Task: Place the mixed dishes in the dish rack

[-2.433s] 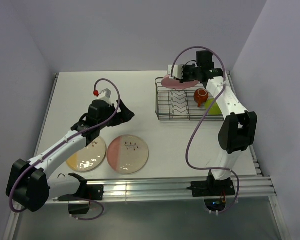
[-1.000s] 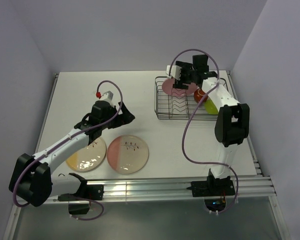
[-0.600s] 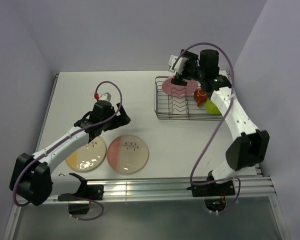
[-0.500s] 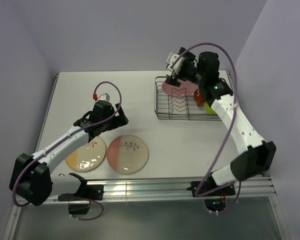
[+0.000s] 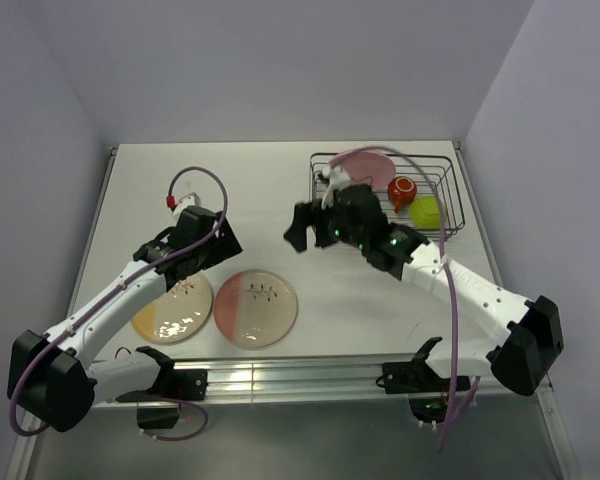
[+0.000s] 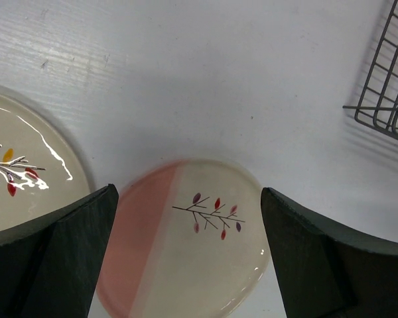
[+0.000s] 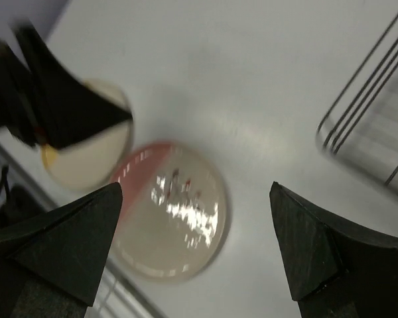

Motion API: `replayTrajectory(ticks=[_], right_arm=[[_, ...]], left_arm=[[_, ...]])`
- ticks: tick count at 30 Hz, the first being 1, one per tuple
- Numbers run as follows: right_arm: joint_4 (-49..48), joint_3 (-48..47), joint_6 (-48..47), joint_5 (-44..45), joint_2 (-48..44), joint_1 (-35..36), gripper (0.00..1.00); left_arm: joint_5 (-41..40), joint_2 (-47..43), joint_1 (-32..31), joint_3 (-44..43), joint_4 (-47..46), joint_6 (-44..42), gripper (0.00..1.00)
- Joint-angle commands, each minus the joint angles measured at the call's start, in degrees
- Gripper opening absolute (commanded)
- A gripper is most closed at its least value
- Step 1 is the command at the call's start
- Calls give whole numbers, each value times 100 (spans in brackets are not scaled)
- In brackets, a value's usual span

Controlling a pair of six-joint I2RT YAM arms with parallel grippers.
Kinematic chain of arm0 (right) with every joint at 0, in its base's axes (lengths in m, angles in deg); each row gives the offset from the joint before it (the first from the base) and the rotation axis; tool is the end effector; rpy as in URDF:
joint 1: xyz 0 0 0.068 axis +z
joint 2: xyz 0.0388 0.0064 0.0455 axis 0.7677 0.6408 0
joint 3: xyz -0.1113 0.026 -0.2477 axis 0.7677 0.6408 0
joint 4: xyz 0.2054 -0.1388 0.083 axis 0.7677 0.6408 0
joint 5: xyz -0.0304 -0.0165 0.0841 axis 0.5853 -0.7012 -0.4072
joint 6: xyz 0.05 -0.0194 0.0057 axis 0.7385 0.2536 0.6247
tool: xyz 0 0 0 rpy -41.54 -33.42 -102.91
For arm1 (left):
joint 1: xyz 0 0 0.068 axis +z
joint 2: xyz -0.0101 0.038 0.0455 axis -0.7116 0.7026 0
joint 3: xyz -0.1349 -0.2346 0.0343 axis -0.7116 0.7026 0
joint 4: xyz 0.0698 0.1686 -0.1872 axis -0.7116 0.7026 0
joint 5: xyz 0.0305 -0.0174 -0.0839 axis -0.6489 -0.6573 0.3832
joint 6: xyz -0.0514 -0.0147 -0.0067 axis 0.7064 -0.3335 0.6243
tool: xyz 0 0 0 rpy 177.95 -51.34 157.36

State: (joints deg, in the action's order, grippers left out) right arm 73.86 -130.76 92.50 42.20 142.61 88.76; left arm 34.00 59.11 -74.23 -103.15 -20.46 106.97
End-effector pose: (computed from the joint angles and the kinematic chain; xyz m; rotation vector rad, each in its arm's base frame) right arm 0.2289 0.1864 0.3610 -0.4400 1.9318 0.7127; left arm 0.2136 -0.1083 0.2579 -0.5071 2.3540 -0.3510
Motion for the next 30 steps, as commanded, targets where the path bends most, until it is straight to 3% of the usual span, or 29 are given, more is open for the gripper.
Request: replayTrajectory(ticks=[1,5,13,18,21,27,30], right_arm=[[302,1077,1532,412,-550,428,100],[-507,2272,2402,-378,-1140,559,100],[-1026,3259,3143,-510,-1379,867,100],[-1299,3312,3090,-809,-1009,946,100],[-1580,3295,3038,-933,-860,982,100],[-1546,2444,2616,-1214,220,1095,100],[-1116,1828,2501,-821,775,1157,100]], left_arm=[[-225,-135,-32,15,177,299,96],[-217,-91,-58,155,116,413,95],[-595,470,-120,190,318,571,94],[-866,639,-163,226,502,755,92],[-1297,236,-216,357,652,1027,92],[-2272,-46,-164,147,1669,1792,96],[-2178,-257,116,234,1621,1663,96]])
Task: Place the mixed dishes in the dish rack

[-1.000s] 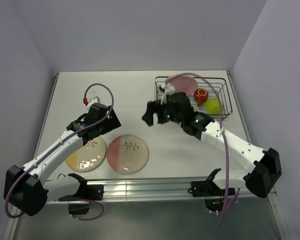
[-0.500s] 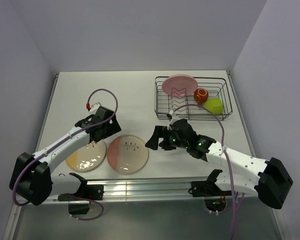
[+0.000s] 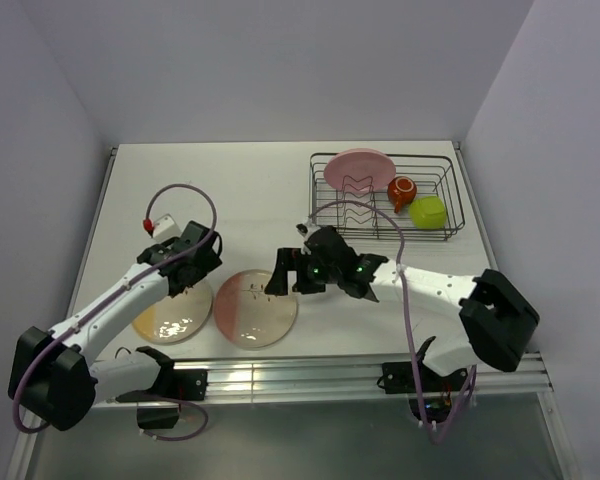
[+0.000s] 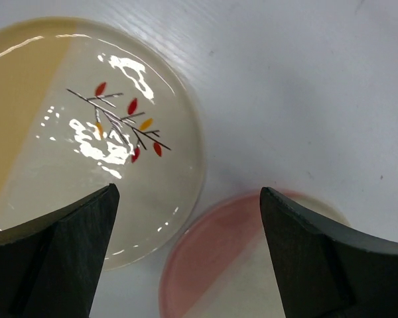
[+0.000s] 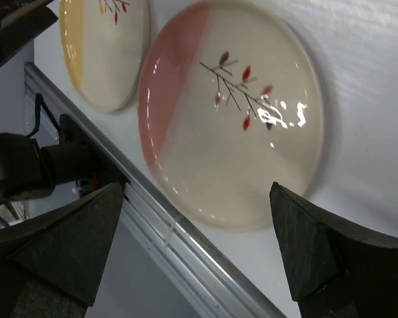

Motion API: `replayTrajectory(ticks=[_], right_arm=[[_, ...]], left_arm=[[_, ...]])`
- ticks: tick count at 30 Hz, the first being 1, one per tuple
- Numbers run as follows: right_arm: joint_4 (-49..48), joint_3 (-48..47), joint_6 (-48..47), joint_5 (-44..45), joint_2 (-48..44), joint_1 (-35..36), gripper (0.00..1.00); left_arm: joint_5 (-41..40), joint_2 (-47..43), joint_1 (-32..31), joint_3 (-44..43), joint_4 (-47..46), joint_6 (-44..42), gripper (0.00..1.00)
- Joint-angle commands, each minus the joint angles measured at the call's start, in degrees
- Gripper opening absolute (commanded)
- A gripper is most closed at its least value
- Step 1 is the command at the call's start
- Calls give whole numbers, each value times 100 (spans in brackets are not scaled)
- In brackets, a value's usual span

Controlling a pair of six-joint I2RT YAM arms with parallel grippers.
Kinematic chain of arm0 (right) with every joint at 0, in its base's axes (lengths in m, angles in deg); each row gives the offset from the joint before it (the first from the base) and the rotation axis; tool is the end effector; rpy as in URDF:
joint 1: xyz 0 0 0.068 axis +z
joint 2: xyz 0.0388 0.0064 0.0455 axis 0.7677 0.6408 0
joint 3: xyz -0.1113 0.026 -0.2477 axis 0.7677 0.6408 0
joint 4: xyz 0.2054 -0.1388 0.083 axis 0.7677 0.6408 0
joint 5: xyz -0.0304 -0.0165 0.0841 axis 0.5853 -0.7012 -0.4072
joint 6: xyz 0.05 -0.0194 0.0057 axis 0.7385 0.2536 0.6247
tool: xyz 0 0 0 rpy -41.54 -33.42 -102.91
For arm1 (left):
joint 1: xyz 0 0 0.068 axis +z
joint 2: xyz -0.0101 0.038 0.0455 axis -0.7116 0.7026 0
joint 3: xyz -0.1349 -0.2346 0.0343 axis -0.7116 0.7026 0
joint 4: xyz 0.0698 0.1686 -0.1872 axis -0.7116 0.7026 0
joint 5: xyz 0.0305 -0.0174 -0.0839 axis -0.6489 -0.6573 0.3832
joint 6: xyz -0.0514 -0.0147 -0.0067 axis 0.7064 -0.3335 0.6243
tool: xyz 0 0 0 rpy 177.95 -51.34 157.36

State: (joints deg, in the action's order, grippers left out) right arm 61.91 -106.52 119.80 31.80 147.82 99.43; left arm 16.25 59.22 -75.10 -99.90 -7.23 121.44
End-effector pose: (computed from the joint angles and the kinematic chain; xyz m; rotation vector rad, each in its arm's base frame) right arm 0.1791 0.2222 0.2113 -0.2844 2.4467 1.1064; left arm 0.1919 -0.0884 0.2298 -0.8382 2.3078 0.0772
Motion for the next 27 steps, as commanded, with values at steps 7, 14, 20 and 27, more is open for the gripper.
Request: replayTrajectory(ticks=[7,14,20,27], right_arm=[[213,-141,-70,1002,-51,108,100],[-23,475,184,636,-368,108,100],[-104,835,325,468,-720,100,100],[-279,1160,439,476,-966,100,100]], left_arm=[[431,-243,355,-136,-368,-664,70],[1092,495,47,-135,-871,-1086,72],[1513,1137,-102,-21,-1223,-1271,74],[1716,1558,-225,76,-1505,-1411,69]])
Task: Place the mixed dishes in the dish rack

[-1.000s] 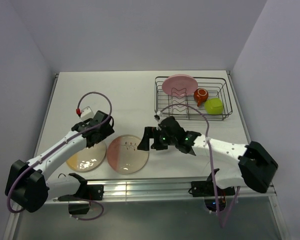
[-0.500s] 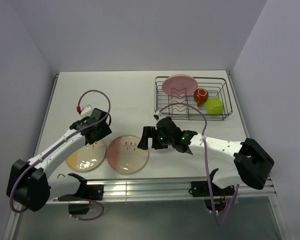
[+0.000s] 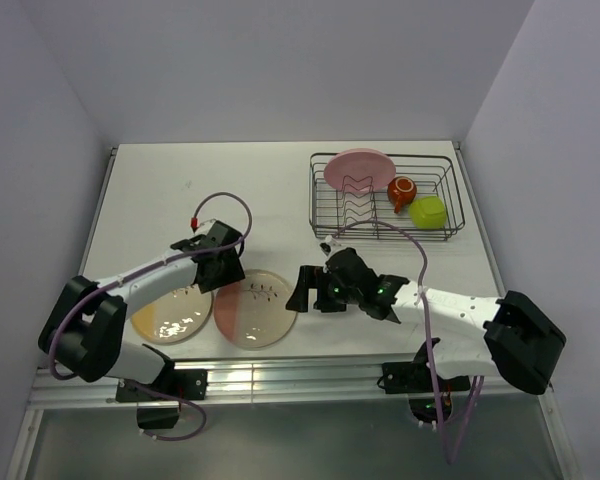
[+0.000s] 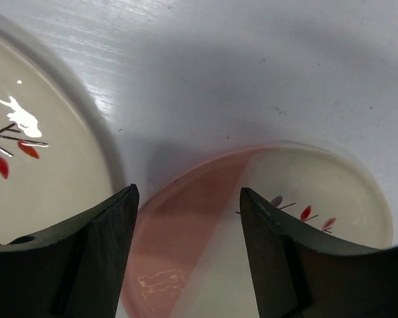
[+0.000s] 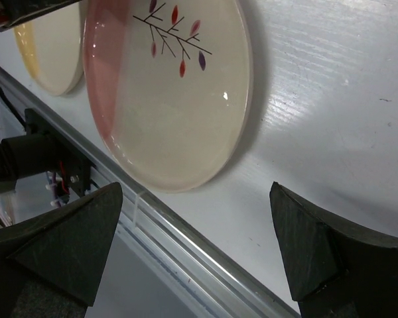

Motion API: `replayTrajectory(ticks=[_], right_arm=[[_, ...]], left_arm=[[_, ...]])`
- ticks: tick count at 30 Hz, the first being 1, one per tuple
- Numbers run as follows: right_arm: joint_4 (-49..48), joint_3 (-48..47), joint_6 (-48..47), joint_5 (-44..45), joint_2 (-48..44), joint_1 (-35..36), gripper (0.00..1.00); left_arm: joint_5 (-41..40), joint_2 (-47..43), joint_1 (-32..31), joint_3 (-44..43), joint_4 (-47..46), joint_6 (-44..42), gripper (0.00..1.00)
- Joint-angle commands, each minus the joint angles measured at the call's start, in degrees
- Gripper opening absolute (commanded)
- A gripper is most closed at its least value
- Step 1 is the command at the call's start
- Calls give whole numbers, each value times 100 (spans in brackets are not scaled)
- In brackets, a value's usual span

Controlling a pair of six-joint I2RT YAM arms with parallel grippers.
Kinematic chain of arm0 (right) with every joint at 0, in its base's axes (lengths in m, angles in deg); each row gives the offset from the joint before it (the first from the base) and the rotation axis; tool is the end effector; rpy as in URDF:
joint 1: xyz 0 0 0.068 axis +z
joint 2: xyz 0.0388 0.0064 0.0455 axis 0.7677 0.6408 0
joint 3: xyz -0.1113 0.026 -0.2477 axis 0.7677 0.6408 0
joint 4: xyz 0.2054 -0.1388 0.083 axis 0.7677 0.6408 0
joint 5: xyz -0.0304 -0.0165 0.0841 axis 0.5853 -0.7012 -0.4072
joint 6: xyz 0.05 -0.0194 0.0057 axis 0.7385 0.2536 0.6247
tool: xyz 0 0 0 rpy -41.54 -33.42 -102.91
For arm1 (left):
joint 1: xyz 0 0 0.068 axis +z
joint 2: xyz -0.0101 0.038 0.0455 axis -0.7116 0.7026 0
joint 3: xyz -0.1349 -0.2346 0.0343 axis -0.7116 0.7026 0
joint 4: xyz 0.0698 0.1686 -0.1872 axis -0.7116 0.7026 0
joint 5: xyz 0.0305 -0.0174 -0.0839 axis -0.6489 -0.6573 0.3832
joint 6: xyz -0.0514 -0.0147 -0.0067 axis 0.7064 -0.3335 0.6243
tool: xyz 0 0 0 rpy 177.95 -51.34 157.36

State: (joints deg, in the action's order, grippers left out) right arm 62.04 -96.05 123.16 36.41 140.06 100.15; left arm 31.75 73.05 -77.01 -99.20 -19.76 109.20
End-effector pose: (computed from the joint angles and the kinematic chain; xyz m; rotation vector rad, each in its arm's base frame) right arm 0.1515 0.1905 0.1860 -0.1745 2.4970 1.0223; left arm 0.2210 -0.1249 0.1809 -0.5035 2.6086 -0.0831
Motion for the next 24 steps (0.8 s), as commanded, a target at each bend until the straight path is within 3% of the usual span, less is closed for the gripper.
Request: replayTrajectory(ticks=[1,12,24], right_arm=[[-301,131,103,41,-216,36,100],[-257,246,50,112,-348,36,100],[111,675,374,489,-401,19,100]], left_arm=[[166,236,-53,-3,-253,-205,67],[306,992,-281,129,-762,-170,61],[799,1512,-1204,164,-1219,93,26]])
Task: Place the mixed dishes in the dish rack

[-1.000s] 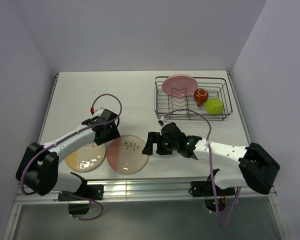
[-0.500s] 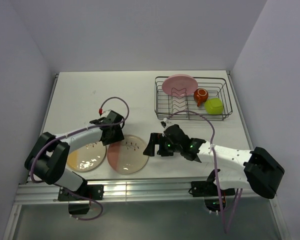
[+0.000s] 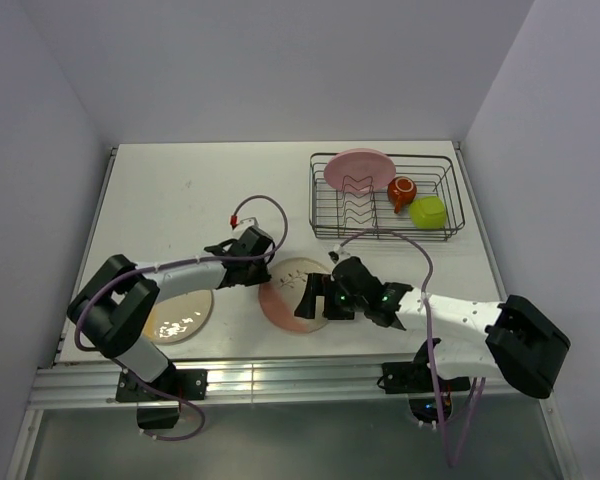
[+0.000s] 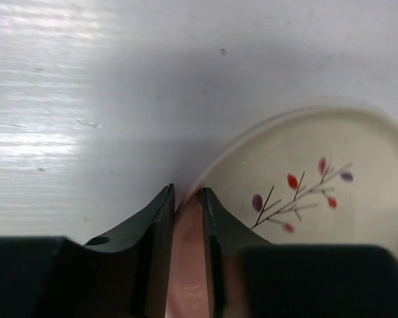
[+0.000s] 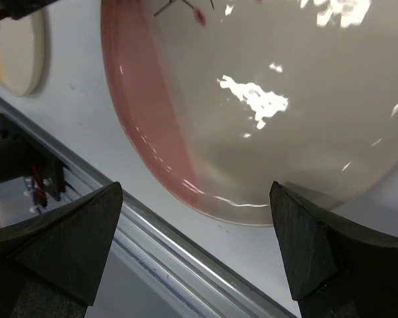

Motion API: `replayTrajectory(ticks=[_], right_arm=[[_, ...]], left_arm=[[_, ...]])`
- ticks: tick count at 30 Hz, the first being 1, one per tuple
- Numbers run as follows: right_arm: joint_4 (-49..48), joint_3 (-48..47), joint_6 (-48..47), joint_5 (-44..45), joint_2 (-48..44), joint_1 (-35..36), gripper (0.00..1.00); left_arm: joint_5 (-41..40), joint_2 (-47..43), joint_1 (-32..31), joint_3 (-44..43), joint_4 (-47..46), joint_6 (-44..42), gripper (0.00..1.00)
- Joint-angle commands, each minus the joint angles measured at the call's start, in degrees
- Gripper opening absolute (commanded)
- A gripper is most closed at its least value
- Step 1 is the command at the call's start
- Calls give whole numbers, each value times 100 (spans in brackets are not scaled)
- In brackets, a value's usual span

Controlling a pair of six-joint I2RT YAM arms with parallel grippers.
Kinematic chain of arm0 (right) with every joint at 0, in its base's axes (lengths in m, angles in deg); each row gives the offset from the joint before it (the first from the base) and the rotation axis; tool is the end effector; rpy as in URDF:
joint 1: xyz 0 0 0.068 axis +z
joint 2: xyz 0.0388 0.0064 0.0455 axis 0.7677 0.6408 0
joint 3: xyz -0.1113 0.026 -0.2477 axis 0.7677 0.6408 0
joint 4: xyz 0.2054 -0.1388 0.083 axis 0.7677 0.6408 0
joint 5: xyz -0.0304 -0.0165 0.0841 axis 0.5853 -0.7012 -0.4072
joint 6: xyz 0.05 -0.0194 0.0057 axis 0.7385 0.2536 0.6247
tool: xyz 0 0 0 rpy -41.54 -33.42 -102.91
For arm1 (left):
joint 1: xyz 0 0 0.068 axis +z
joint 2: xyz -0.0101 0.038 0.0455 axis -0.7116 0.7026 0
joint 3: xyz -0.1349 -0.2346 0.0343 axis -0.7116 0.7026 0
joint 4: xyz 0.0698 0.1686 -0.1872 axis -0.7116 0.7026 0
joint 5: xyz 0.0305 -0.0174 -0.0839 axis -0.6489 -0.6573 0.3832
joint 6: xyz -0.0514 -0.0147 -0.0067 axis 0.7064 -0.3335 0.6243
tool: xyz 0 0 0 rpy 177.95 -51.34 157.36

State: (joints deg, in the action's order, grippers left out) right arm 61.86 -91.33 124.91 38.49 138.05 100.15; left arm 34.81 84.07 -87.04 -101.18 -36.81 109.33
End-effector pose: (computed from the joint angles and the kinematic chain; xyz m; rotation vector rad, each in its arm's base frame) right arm 0.1415 0.1767 0.1682 -0.1119 2.5371 0.9654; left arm 0.2295 -0.1939 0.1554 -0.2761 2.5741 -0.3239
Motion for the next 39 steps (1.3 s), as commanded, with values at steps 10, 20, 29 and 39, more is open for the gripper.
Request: replayTrajectory(ticks=[10,20,29,39], right_arm=[[1594,363,482,1626,-1420,45,100],[2643,134,973,2550,-1318,-60,100],[1186,502,956,1769,-246,-710,90],[648,363,798,1600,565,-878,6]], left_arm=[[625,445,-333,723,152,186,2],[862,437,-447,1013,-349,247,0],[1003,156,-456,1338,-596,195,0],[1047,-135,-579,1558,-640,230,0]])
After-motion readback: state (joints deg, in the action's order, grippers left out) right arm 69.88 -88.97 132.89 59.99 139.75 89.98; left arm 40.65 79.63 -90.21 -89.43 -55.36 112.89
